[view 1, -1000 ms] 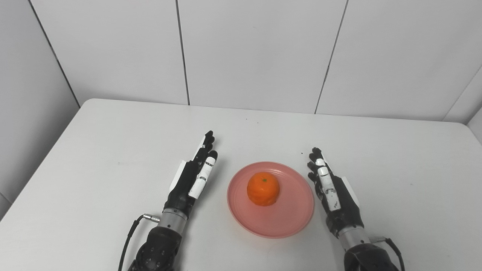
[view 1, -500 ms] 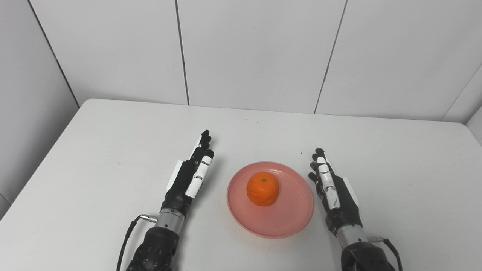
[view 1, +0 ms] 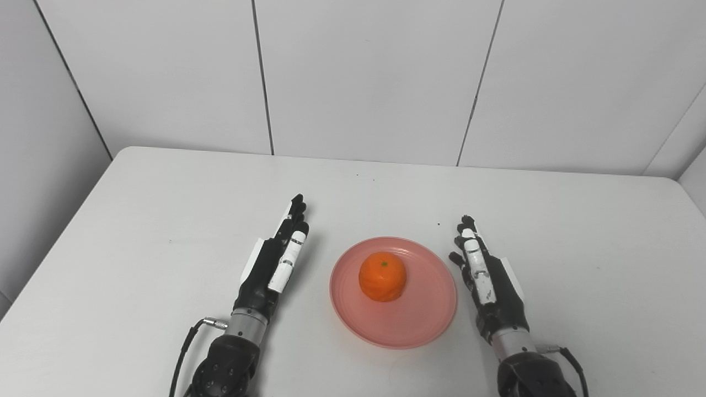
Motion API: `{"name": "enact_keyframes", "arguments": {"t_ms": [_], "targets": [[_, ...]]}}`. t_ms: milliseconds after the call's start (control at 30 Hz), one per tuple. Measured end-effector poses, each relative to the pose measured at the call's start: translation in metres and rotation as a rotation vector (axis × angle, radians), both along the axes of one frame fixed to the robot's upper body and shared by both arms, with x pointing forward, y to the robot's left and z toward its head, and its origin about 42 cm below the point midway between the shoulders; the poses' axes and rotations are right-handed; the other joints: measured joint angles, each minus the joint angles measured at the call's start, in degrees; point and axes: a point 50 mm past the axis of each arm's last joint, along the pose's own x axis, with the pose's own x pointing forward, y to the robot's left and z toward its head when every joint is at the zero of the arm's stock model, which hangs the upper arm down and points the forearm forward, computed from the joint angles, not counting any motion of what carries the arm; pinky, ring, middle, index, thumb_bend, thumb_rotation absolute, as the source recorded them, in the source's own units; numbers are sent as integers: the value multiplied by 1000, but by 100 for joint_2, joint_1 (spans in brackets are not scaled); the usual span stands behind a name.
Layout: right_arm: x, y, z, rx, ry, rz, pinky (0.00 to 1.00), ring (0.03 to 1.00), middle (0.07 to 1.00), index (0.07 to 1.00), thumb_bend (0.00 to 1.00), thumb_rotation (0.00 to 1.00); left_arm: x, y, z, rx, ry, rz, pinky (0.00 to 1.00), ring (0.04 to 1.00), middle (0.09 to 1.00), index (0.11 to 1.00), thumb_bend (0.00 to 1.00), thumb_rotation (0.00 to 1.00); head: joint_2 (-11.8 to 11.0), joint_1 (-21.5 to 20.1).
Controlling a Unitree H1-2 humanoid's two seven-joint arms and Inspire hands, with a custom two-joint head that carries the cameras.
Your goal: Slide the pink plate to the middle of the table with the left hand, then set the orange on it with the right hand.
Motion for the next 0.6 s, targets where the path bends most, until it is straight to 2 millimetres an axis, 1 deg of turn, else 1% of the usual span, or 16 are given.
{"name": "enact_keyframes", "arguments": {"t_ms": [233,600], "targets": [[2,-1,-1,-20,-9,-22,1000,1000,1000,1000,245,1000,3,0,-7,-9,29,3,1000,1000,1000,1000,392,1000,-114,9],[4,-1,-3,-37,-17,-35,1000,1000,1000,1000,233,1000,3,1,-7,-18,30,1,1000,1000,1000,1000,391,1000,-123,0]]}}
